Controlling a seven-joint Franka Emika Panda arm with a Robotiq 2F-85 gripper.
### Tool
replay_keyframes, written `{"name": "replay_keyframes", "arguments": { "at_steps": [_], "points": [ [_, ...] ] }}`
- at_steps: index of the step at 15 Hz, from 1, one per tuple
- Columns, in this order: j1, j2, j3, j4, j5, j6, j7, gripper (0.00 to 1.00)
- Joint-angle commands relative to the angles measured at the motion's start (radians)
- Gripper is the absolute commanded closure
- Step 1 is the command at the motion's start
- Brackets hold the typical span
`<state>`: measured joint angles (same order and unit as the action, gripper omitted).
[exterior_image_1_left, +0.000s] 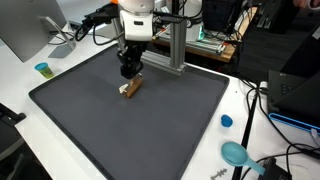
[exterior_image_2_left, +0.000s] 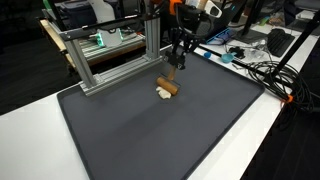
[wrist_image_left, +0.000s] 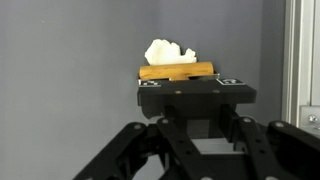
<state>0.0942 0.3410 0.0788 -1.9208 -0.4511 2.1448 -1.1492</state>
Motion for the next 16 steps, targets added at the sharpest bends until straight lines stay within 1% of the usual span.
{"name": "replay_keyframes", "arguments": {
  "at_steps": [1, 4, 9, 11, 13, 16],
  "points": [
    [-0.024, 0.058, -0.010, 0.046, 0.008, 0.003, 0.012, 0.79],
    [-0.044, 0.076, -0.024, 0.077, 0.012, -0.004, 0.017, 0.79],
    [-0.076, 0.080, -0.018, 0.097, 0.078, -0.020, -0.001, 0.79],
    [-0.093, 0.052, -0.012, 0.087, 0.112, -0.042, -0.040, 0.79],
    [-0.112, 0.016, -0.015, 0.066, 0.131, -0.033, -0.073, 0.79],
    [-0.150, -0.036, -0.009, 0.029, 0.192, -0.006, -0.139, 0.79]
  ]
}}
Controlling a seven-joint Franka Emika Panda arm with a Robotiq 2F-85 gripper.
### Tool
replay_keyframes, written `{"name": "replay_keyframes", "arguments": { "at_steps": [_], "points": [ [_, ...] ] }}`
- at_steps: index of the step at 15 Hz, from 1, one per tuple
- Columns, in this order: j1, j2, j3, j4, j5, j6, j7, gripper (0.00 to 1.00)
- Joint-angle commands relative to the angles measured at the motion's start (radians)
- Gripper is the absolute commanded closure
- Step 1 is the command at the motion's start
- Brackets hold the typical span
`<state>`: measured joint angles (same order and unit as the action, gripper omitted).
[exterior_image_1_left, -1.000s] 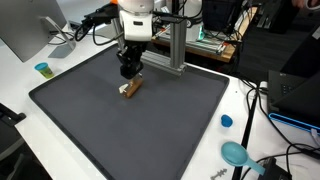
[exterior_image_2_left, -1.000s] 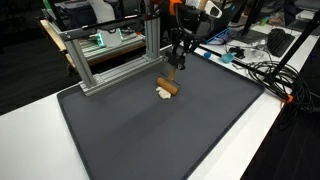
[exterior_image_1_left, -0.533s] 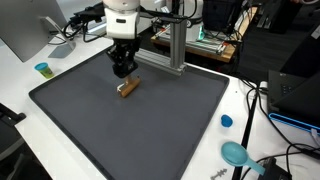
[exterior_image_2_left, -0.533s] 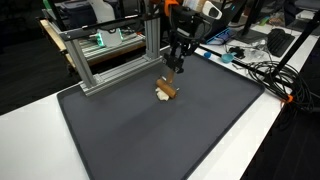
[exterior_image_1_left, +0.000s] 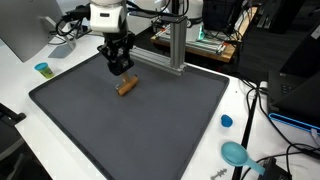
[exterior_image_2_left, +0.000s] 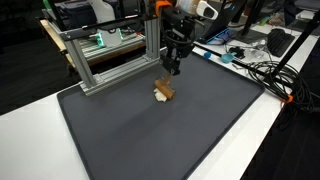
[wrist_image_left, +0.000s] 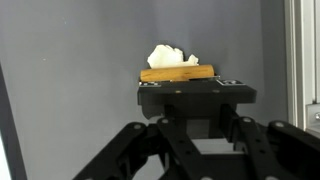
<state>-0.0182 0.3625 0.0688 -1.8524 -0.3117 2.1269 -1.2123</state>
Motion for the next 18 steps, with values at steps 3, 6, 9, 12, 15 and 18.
{"name": "replay_keyframes", "arguments": {
  "at_steps": [3, 6, 9, 12, 15, 18],
  "points": [
    [-0.061, -0.080, 0.006, -0.058, 0.114, 0.009, -0.126, 0.79],
    [-0.061, -0.088, 0.002, -0.076, 0.147, 0.025, -0.140, 0.79],
    [-0.051, -0.086, -0.007, -0.093, 0.136, 0.084, -0.104, 0.79],
    [-0.056, -0.090, -0.013, -0.096, 0.136, 0.134, -0.089, 0.79],
    [-0.050, -0.095, -0.029, -0.097, 0.093, 0.119, -0.087, 0.79],
    [-0.048, -0.105, -0.036, -0.105, 0.067, 0.078, -0.111, 0.79]
  ]
}}
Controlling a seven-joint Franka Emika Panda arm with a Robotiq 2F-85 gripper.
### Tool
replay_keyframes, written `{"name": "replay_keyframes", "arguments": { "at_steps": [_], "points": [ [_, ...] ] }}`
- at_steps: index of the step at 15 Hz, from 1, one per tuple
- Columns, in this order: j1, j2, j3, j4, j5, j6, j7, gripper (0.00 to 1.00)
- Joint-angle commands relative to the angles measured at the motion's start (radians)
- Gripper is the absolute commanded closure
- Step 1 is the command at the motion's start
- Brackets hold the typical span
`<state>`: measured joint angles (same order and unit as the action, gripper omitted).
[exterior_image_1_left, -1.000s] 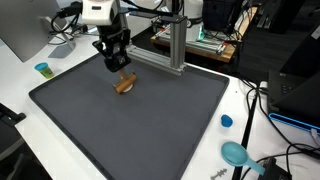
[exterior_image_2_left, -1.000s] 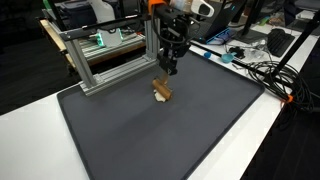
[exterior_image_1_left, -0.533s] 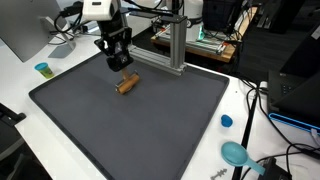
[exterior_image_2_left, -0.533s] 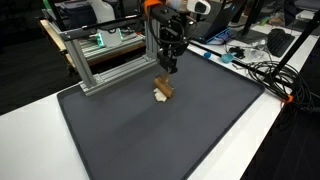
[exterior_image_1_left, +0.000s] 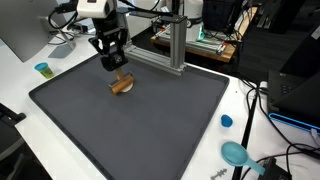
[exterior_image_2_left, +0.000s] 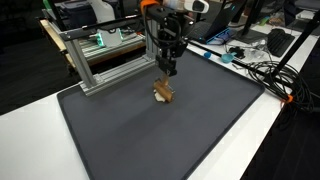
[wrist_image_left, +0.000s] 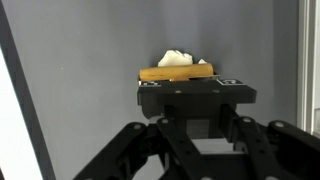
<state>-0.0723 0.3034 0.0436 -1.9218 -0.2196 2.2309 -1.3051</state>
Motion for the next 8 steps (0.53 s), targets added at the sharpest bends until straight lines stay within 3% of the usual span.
{"name": "replay_keyframes", "arguments": {
  "at_steps": [1, 5, 8],
  "points": [
    [0.008, -0.044, -0.011, -0.037, -0.026, -0.029, -0.016, 0.79],
    [0.024, -0.031, -0.006, -0.044, -0.040, -0.033, -0.005, 0.79],
    [0.054, -0.001, -0.024, -0.034, -0.116, -0.012, 0.067, 0.79]
  ]
}}
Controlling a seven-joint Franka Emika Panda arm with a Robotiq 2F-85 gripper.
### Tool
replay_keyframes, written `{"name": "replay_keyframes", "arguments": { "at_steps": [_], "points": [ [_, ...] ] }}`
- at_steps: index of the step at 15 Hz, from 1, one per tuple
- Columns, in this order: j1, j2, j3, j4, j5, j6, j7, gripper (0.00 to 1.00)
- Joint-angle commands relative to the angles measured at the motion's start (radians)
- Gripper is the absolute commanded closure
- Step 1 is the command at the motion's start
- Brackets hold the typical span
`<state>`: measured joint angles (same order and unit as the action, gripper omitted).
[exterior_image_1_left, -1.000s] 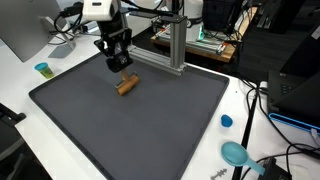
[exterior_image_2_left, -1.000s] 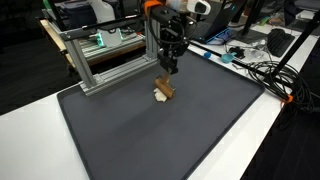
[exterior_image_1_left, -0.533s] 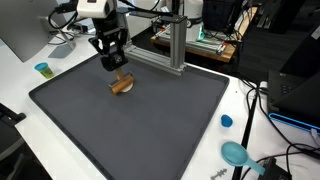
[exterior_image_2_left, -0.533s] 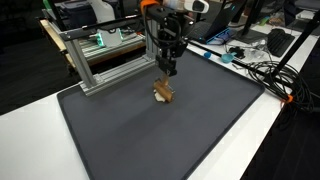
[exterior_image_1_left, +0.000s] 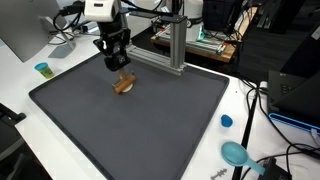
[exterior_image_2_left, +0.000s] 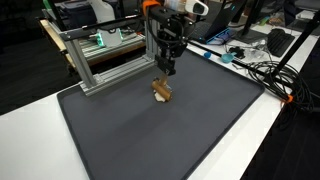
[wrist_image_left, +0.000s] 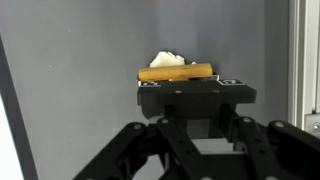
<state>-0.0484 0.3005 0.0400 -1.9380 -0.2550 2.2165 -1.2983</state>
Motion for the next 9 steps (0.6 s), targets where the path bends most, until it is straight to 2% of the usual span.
{"name": "replay_keyframes", "arguments": {
  "at_steps": [1, 5, 9],
  "points": [
    [0.038, 0.009, -0.025, -0.016, -0.114, 0.000, 0.085, 0.79],
    [0.064, 0.036, -0.027, -0.010, -0.214, -0.029, 0.170, 0.79],
    [0.074, 0.064, -0.018, -0.016, -0.235, -0.061, 0.196, 0.79]
  ]
}}
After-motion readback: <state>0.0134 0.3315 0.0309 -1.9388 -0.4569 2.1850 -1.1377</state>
